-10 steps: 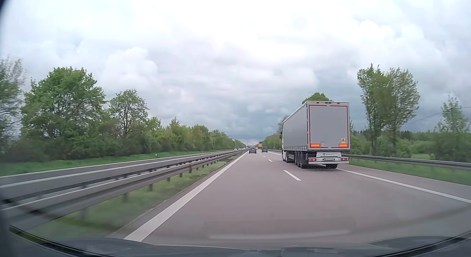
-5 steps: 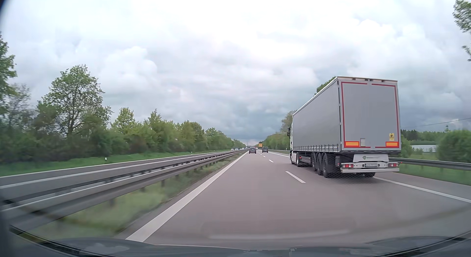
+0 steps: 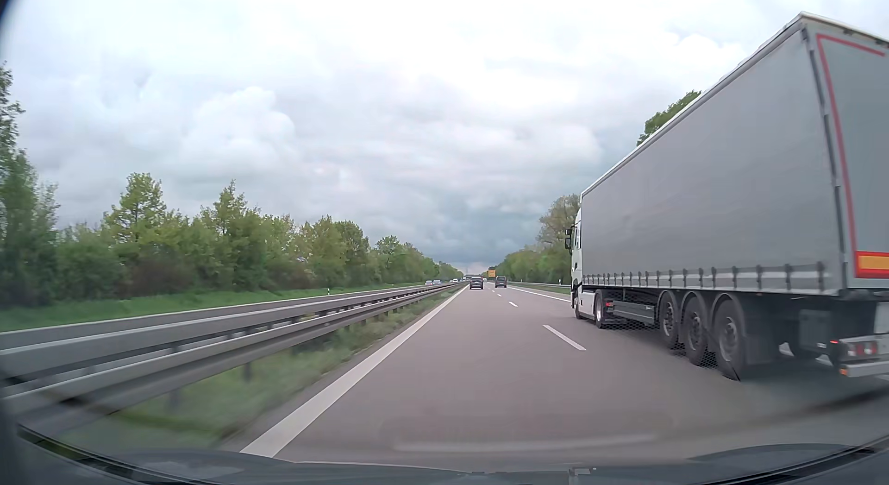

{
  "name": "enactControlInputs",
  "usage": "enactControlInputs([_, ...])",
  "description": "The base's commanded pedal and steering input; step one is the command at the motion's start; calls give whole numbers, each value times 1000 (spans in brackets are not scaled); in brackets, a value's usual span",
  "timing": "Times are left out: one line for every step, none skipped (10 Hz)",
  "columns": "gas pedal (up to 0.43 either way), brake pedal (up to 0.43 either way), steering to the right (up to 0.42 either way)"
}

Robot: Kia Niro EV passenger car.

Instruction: Follow the waypoints while adhering to traffic rules and regulations

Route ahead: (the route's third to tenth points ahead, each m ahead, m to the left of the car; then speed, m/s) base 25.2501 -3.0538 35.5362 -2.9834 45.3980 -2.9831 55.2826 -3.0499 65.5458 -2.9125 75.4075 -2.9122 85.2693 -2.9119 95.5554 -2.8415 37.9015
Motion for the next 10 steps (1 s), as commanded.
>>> enactControlInputs([409, 12, -1])
enactControlInputs([398, 12, -1])
enactControlInputs([390, 12, -2])
enactControlInputs([378, 12, -2])
enactControlInputs([370, 12, -1])
enactControlInputs([358, 12, -1])
enactControlInputs([358, 12, -2])
enactControlInputs([350, 12, -1])
enactControlInputs([350, 12, 0])
enactControlInputs([339, 12, 0])
